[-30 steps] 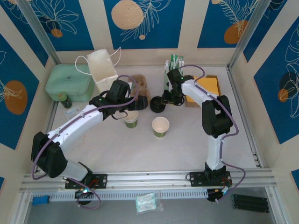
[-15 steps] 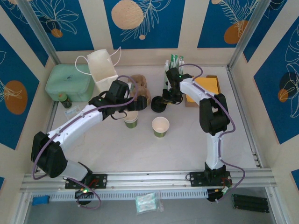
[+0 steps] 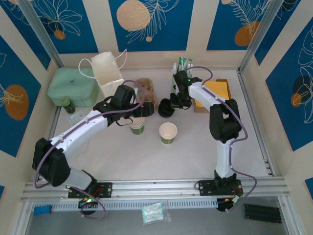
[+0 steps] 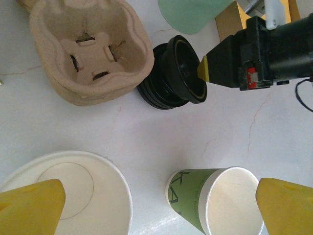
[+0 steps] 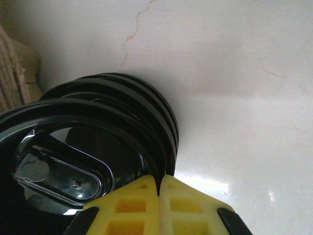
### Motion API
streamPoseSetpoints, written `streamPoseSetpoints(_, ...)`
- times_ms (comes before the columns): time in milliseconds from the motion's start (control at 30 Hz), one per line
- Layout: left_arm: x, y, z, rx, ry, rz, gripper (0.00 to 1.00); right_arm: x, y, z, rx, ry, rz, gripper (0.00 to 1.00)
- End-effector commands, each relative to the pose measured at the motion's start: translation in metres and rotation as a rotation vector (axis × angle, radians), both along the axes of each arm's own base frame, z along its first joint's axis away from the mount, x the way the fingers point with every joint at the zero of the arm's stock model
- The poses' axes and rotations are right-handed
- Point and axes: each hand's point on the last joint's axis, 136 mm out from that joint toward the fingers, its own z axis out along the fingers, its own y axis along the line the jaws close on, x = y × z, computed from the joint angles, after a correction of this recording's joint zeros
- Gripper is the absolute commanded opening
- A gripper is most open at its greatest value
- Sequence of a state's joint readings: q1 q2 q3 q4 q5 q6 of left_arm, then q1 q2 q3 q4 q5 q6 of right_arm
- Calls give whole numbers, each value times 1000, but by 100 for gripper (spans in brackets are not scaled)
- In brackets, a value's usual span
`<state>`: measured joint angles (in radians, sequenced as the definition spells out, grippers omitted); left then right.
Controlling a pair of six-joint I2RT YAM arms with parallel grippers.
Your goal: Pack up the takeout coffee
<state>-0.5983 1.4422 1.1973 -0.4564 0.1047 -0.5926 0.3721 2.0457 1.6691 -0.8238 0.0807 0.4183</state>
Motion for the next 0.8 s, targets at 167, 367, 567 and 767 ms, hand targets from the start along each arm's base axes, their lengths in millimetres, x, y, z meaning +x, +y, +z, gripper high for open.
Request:
streamPoseSetpoints(167,2,-1,-1,-11,5,-16,99,-1,-5,48,55,-91,-26,0)
streamPoseSetpoints(367,1,-9,8,-65,-1,-30,100,-8,-4,69,109,-121,-30,0)
streamPoseSetpoints(567,1,-26,29,-289,17,-17,99,-26,1,97,225,-147,-43,0)
streamPoseSetpoints(767,-1,-32,58,-501,13,40,99,-48,8,144,453,-196,-38,0)
